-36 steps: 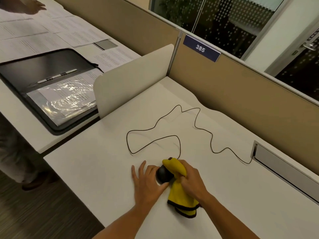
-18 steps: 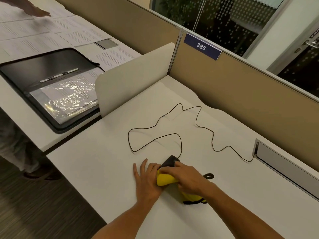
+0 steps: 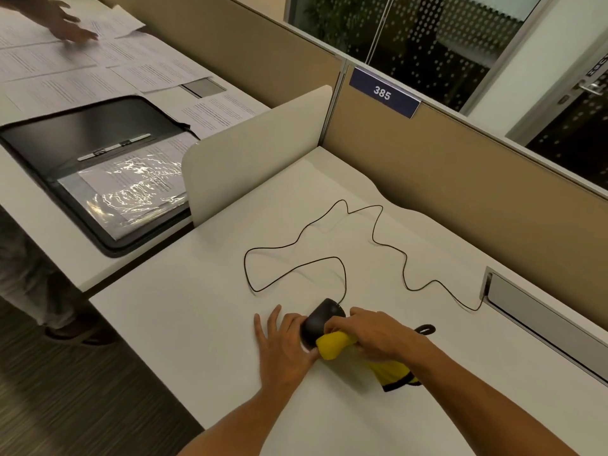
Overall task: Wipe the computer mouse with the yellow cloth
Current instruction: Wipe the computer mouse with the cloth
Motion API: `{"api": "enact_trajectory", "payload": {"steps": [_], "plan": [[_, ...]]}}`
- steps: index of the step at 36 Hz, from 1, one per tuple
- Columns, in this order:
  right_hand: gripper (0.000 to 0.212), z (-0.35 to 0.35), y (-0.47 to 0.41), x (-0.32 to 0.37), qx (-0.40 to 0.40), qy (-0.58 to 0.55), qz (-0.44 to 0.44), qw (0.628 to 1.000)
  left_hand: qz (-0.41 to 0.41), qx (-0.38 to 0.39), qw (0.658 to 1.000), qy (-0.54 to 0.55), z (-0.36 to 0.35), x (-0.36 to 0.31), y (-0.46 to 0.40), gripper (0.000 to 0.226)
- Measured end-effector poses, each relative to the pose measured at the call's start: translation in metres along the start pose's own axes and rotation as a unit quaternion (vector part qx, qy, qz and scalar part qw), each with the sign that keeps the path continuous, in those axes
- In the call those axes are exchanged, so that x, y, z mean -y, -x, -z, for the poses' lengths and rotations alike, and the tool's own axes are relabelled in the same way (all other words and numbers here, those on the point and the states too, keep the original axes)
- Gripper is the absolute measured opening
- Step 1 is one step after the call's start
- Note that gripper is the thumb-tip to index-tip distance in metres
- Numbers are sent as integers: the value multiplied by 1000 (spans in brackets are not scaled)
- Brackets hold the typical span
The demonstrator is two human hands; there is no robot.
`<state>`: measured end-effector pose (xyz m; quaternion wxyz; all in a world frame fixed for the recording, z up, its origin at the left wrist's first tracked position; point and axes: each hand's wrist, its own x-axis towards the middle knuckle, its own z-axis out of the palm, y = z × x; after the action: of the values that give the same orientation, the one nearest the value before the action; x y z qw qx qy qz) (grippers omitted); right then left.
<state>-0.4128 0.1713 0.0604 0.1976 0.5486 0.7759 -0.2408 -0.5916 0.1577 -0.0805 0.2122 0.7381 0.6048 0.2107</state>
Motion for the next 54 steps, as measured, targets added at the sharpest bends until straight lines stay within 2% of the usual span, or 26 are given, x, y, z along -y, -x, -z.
{"api": "enact_trajectory", "payload": {"steps": [4, 8, 13, 18, 24, 28, 34, 36, 38, 41, 48, 50, 54], "plan": [[57, 9, 2, -5, -55, 0, -22, 998, 3, -14, 1000, 13, 2, -2, 0, 60], [55, 17, -4, 11, -131, -6, 8, 991, 0, -31, 999, 22, 5, -5, 1, 59], [47, 4, -16, 18, -127, -2, 21, 992, 6, -44, 999, 17, 7, -10, 1, 65], [61, 1, -20, 5, -124, -61, -48, 989, -4, -32, 999, 10, 7, -6, 0, 55], [52, -6, -25, -16, -131, -118, -129, 976, -10, -32, 999, 3, 7, -5, 1, 58], [53, -2, -31, -26, -111, -108, -158, 975, -5, -23, 1000, 4, 6, -5, 0, 58], [41, 12, -36, -21, -210, -101, -177, 956, -1, -17, 1000, 3, 5, -3, -1, 59], [48, 10, -39, -15, -219, -126, -158, 955, -3, -18, 1000, 1, 4, -3, -1, 60], [61, 4, -41, -4, -197, -129, -127, 964, -6, -25, 1000, 2, 4, -3, 0, 58], [68, -8, -41, 12, -171, -136, -103, 970, -6, -31, 999, 3, 4, -4, 1, 57], [73, -27, -39, 4, -198, -211, -177, 941, -4, -33, 999, 2, 4, -4, 1, 59], [67, -32, -40, -2, -197, -231, -204, 931, -3, -31, 1000, 0, 4, -4, 1, 59], [68, -32, -43, -8, -202, -230, -196, 931, -1, -24, 1000, -4, 3, -3, 1, 61]]}}
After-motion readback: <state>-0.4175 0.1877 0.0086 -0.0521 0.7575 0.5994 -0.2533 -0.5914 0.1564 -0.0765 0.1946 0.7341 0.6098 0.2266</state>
